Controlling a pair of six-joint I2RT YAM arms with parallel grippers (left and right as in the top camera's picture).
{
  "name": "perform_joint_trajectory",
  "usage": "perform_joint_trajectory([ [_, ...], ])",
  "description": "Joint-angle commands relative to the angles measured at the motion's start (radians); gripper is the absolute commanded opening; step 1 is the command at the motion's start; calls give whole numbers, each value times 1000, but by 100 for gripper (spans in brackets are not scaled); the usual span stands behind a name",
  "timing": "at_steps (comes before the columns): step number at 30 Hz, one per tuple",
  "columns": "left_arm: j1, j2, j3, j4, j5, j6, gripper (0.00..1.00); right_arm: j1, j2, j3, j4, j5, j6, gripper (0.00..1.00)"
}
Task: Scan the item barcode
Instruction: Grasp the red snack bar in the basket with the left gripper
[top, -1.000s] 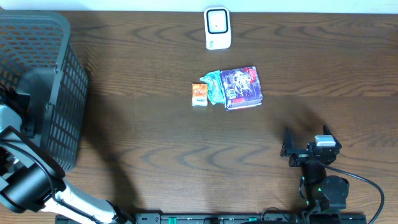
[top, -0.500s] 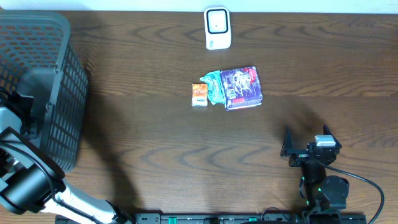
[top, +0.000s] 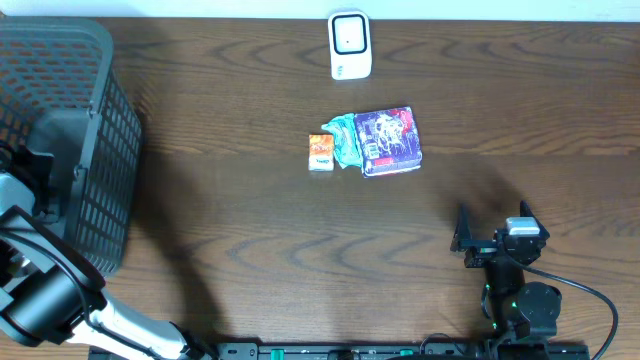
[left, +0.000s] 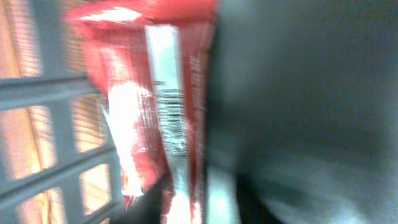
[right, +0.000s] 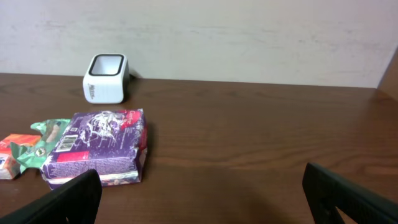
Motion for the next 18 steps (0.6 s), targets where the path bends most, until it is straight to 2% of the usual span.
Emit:
perform_joint_trajectory([
  [1,-5,45,-47,-9,71,-9,82,-8,-5,-4,-1,-2,-8,99],
  [8,-3,45,-47,23,-2,14,84,-8,-5,-4,-1,-2,-8,99],
  [14,21,55,-64,22,-26,15,71,-8,-5,-4,-1,-2,-8,99],
  [18,44,84,-64,16,-26,14,71,-8,-5,-4,-1,-2,-8,99],
])
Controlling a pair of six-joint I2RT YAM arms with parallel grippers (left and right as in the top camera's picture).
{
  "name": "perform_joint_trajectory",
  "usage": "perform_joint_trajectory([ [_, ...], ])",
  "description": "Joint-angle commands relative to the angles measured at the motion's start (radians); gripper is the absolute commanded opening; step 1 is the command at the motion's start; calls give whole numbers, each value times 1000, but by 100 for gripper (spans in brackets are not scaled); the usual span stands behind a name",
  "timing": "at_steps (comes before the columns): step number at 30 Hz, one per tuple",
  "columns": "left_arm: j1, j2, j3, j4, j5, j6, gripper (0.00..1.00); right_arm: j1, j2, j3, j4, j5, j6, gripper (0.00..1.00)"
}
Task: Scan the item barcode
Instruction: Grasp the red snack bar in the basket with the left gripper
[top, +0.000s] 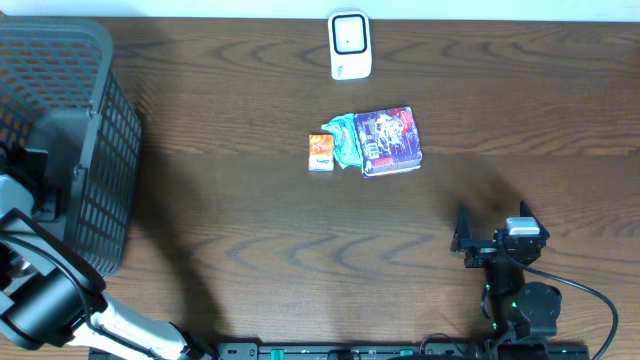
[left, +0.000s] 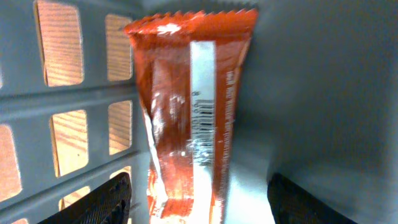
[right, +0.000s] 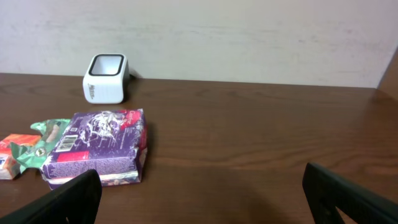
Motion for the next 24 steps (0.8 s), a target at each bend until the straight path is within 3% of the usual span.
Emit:
perform_joint_trajectory([
  [1,38,101,-56,-28,-20,9,71,-8,-5,-4,-1,-2,-8,99],
  [2,42,104,-56,-27,-20,9,71,-8,-5,-4,-1,-2,-8,99],
  [5,61,112,-56,-24,5,10,47,-8,-5,-4,-1,-2,-8,99],
  [10,88,121,-56,-37,121,8,44,-8,-5,-4,-1,-2,-8,99],
  [15,92,158,-56,-56,129,9,43,-8,-5,-4,-1,-2,-8,99],
  [18,92,183,-56,-68,130,8,35,-8,-5,-4,-1,-2,-8,99],
  [21,91,189,-56,-78,130,3,8,-8,-5,-4,-1,-2,-8,99],
  [24,90,185,-56,-80,130,-3,7,-8,-5,-4,-1,-2,-8,99],
])
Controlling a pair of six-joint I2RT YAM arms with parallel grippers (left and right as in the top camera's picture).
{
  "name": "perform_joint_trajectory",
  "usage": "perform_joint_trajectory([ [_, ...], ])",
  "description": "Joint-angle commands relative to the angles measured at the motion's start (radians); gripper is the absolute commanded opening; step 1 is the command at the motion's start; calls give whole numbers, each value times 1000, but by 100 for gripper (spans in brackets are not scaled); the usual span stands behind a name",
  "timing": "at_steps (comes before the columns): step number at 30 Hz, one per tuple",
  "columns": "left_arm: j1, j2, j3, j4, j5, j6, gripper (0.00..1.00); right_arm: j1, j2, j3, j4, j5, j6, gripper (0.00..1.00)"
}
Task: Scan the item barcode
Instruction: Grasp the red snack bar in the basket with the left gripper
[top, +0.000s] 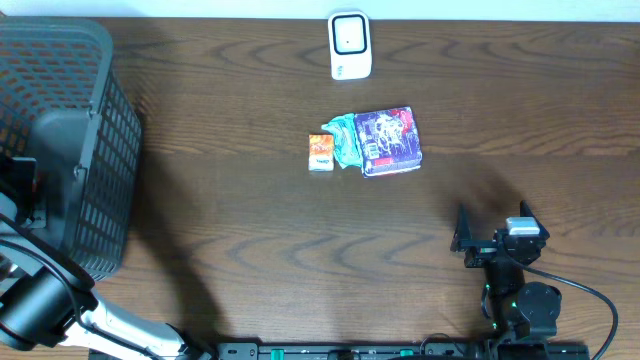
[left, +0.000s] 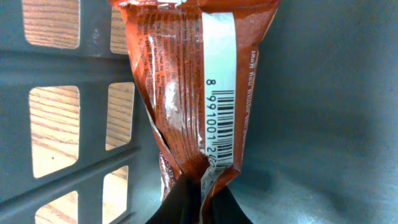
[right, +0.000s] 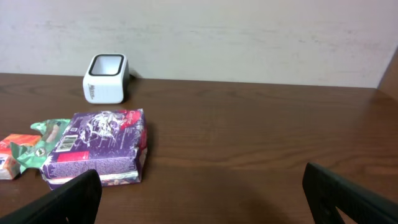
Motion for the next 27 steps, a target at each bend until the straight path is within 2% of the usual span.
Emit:
perform_joint_trajectory([
  [1,9,134,-86,-57,10,-10,7,-8,-5,-4,-1,-2,-8,99],
  [3,7,127,-86,-69,23,-9,8,-8,-5,-4,-1,-2,-8,99],
  [6,1,103,-86,-83,138,-9,7,-8,-5,-4,-1,-2,-8,99],
  [15,-17,-64,-70,-47,711,-22,7,-8,-5,-4,-1,-2,-8,99],
  [20,-20,-161,-69,90,906,-193,7,-8,-5,-4,-1,-2,-8,99],
  [27,-61,-318,-69,294,1019,-384,7,-8,-5,-4,-1,-2,-8,99],
])
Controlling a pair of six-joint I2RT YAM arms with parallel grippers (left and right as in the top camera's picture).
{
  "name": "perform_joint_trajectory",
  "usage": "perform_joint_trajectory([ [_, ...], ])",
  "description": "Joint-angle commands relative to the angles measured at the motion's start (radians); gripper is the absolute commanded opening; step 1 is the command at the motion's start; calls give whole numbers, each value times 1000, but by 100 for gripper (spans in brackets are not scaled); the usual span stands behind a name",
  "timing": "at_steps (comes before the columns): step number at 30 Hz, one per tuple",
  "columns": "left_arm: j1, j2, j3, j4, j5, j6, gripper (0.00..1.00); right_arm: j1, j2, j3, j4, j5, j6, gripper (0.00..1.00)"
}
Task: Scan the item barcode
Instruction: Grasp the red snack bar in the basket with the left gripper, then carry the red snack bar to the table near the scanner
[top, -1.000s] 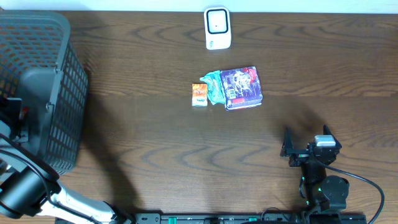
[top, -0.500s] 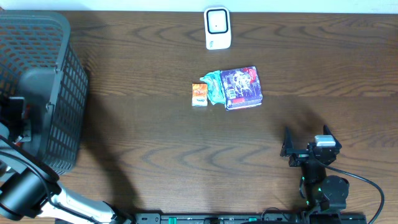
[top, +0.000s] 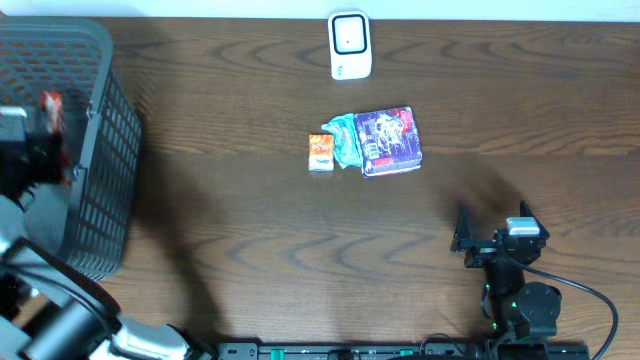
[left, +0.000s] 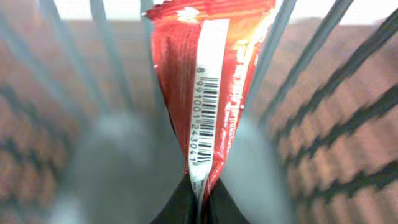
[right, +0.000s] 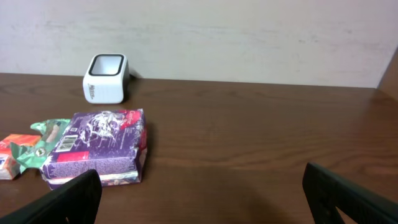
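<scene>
A red-orange snack packet (left: 208, 93) with a white barcode strip hangs upright in my left gripper (left: 198, 198), which is shut on its lower end. From overhead the left gripper (top: 35, 140) is over the black mesh basket (top: 100, 180), with the packet (top: 50, 101) showing at its tip. The white scanner (top: 349, 45) stands at the table's far edge, facing up, and shows too in the right wrist view as the scanner (right: 106, 79). My right gripper (top: 492, 240) rests open near the front edge, with nothing between its fingers (right: 71, 199).
Mid-table lie a small orange box (top: 320, 152), a green wrapper (top: 343, 140) and a purple packet (top: 390, 140), close together in front of the scanner. The basket's walls rise around the left gripper. Bare wooden table (top: 250, 240) lies between basket and items.
My left gripper, still shut on the red packet, has risen from the basket floor to the height of the basket's walls. The packet now shows from overhead. The right arm has not moved.
The red packet first lay blurred close to the left wrist camera, inside the basket. Then my left gripper stood open around it on the basket floor. It was then shut on the packet's end, and now holds it raised in the basket.
</scene>
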Motion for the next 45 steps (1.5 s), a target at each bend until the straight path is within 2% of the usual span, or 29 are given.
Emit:
perform_joint_trajectory([
  [1,-31,-106,8,71,128,-156,7,-8,-5,-4,-1,-2,-8,99],
  [6,-52,-247,8,206,129,-292,7,-8,-5,-4,-1,-2,-8,99],
  [9,-52,-321,8,229,129,-347,7,-8,-5,-4,-1,-2,-8,99],
  [15,-64,-441,8,243,148,-363,7,-8,-5,-4,-1,-2,-8,99],
  [20,-110,-476,8,322,291,-364,7,-8,-5,-4,-1,-2,-8,99],
  [23,-163,-475,8,354,296,-408,7,-8,-5,-4,-1,-2,-8,99],
  [29,-332,-474,8,376,290,-408,7,-8,-5,-4,-1,-2,-8,99],
  [33,-517,-466,8,374,142,-479,7,-8,-5,-4,-1,-2,-8,99],
  [41,-843,-364,8,294,-287,-675,7,-8,-5,-4,-1,-2,-8,99],
  [45,-971,-271,8,254,-416,-778,7,-8,-5,-4,-1,-2,-8,99],
])
